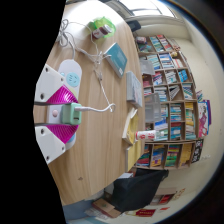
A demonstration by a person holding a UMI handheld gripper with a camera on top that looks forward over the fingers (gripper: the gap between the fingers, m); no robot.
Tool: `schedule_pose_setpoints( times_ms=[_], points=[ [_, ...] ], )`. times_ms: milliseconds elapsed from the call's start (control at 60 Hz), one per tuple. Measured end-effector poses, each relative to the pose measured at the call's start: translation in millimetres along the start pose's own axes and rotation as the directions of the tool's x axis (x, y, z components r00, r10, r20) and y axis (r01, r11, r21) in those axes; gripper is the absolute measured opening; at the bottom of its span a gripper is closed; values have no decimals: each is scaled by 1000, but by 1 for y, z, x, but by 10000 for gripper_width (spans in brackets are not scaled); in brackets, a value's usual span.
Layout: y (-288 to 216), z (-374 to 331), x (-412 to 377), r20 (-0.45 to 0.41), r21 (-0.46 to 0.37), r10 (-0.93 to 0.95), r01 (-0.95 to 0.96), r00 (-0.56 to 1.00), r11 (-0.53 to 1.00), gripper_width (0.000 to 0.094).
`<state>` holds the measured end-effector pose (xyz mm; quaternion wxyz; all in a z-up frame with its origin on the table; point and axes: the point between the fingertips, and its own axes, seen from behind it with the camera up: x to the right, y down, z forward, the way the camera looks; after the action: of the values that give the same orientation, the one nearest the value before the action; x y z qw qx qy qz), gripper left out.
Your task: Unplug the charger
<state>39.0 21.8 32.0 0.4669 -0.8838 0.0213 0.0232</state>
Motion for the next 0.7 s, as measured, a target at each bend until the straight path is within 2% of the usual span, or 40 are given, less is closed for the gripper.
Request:
schedule_pose_setpoints(
  times_ms=[17, 50, 83, 133, 167, 200, 267, 367, 617, 700],
  points=[
    [0, 0, -1, 5, -13, 9, -9, 1000, 1000, 225],
    [-19, -9, -1, 20, 17, 32, -32, 999, 999, 228],
    [-58, -25, 4, 14, 110, 53, -54, 999, 992, 226],
    [-119, -60, 28, -73, 264, 52, -31, 996, 964, 226],
    [-151, -76, 35, -94, 319, 55, -22, 994, 947, 225],
    [-179, -102, 42, -70, 342, 63, -35, 996, 939, 224],
    [-196, -102, 40, -12, 328, 71, -63, 997, 942, 225],
    [-175, -99, 56, -29, 239, 5, 2, 1000, 971, 245],
    [-26, -87, 108, -78, -128, 6, -16, 997, 992, 283],
    [12, -79, 115, -85, -220, 28, -46, 996, 974, 292]
  ],
)
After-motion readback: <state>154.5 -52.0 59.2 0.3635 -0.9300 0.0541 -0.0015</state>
